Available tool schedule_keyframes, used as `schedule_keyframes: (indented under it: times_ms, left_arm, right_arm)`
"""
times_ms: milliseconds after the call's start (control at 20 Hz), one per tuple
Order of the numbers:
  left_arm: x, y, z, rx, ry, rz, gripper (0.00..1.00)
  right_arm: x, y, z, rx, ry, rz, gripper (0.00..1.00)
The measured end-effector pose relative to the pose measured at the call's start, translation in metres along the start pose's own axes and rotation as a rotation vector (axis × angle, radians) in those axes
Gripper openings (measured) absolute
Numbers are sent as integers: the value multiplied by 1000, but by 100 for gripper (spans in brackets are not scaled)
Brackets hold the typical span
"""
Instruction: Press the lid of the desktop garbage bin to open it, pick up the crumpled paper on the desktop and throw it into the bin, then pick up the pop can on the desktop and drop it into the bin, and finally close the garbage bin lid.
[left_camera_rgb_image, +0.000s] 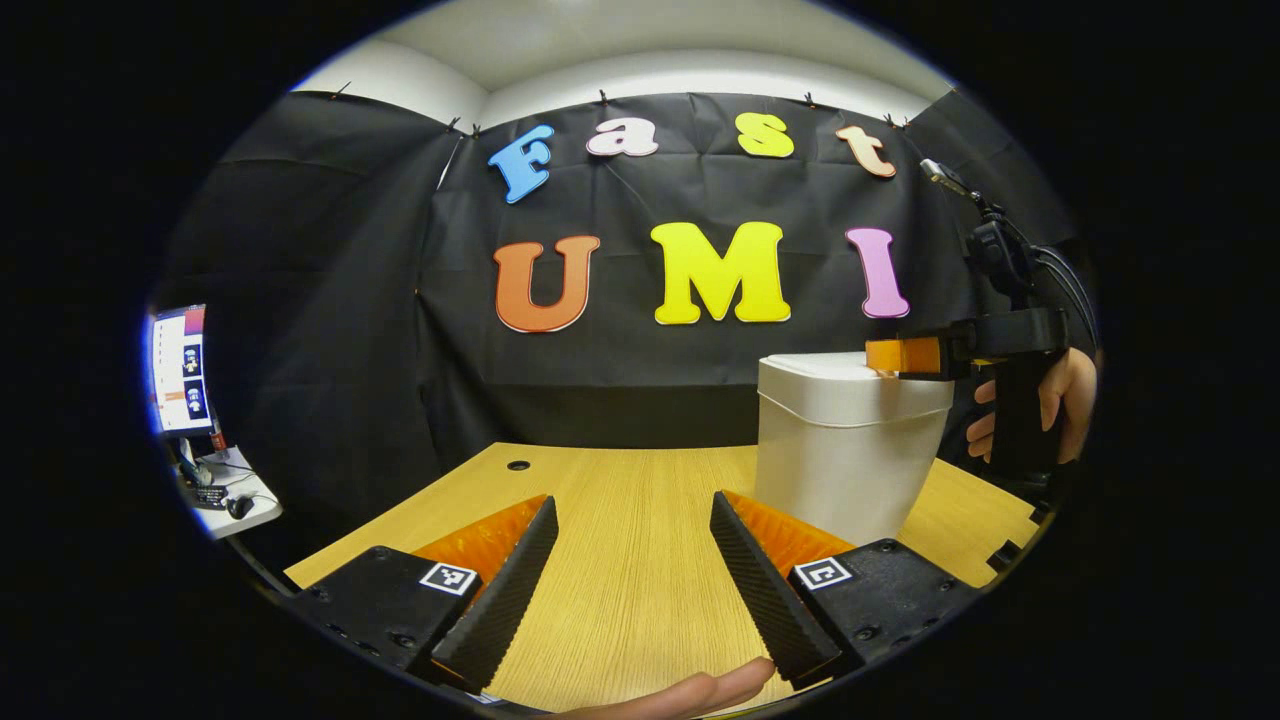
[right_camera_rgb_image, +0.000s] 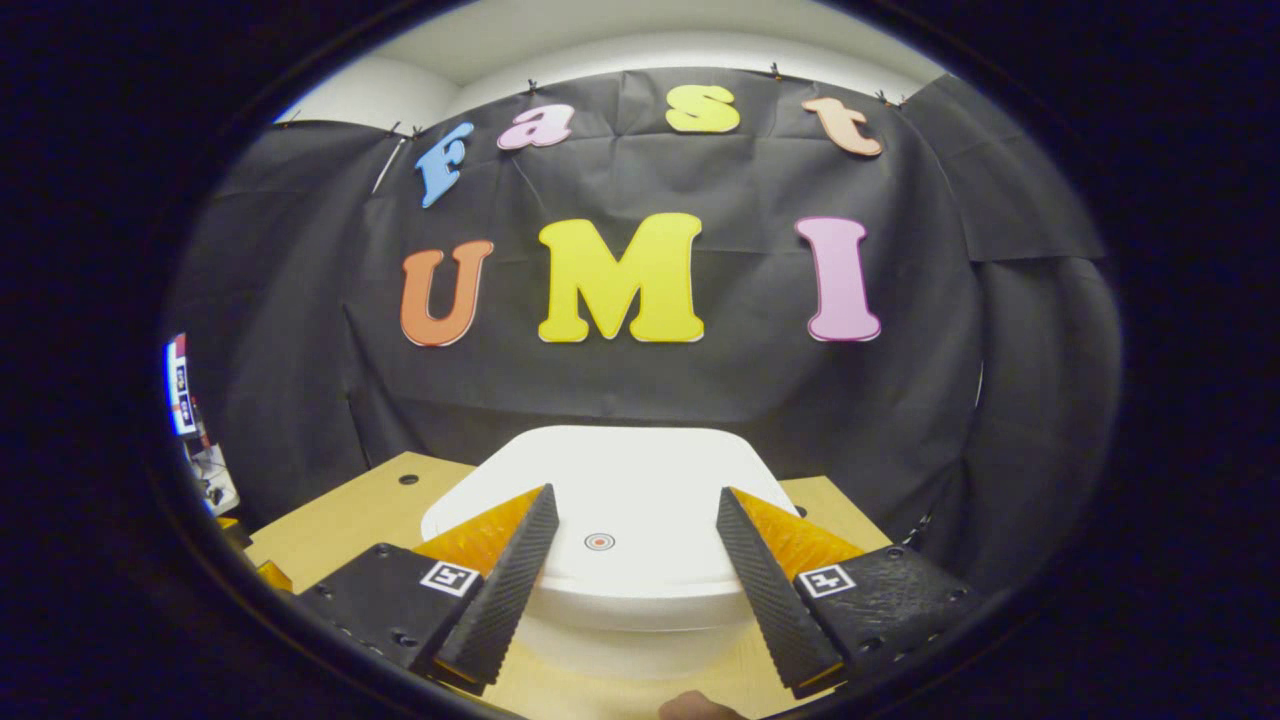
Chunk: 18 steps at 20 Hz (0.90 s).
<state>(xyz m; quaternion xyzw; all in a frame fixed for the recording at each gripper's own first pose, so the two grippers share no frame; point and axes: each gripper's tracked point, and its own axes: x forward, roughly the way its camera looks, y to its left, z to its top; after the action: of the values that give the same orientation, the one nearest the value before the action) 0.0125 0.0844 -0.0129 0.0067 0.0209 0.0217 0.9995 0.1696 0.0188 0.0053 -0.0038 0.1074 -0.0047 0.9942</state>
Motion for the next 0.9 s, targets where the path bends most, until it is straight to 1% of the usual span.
schedule_keyframes:
  times_ms: [50, 150, 200, 300, 350, 400, 450, 550, 700, 800, 850, 900]
  left_arm:
    - [2, -3, -3, -3, 10, -2, 99]
    - [4, -9, -6, -1, 14, 0, 99]
    - [3, -13, -5, -1, 9, -4, 99]
    - [4, -26, -2, -21, -12, -12, 99]
    - [4, -33, -2, -28, -20, -18, 99]
    - [3, -43, -2, -27, -27, -30, 99]
    - [3, -53, -2, -17, -38, -36, 99]
    - [2, -66, 2, -3, -67, -18, 99]
    - [-2, -85, 5, -18, -86, -11, 99]
    - [-4, -89, 6, -33, -80, 9, 99]
    - [-5, -89, 7, -37, -75, 17, 99]
    - [-5, -90, 8, -36, -74, 19, 99]
  right_arm:
    - [-1, 1, 1, -11, -16, 0, 100]
    - [0, 0, 7, 23, -46, 19, 99]
    - [-4, 0, 9, 30, -60, 47, 98]
    - [-13, -5, 8, 32, -104, 105, 99]
    - [-19, -15, 8, 20, -130, 113, 99]
    - [-25, -26, 10, 12, -163, 108, 96]
    - [-31, -37, 11, 4, -192, 107, 96]
    - [-46, -53, 7, -13, -227, 119, 95]
    - [-62, -85, -11, -65, -193, 75, 95]
    - [-76, -104, -22, -58, -153, 32, 95]
    - [-85, -105, -29, -45, -141, 33, 95]
    - [-95, -103, -35, -39, -137, 51, 96]
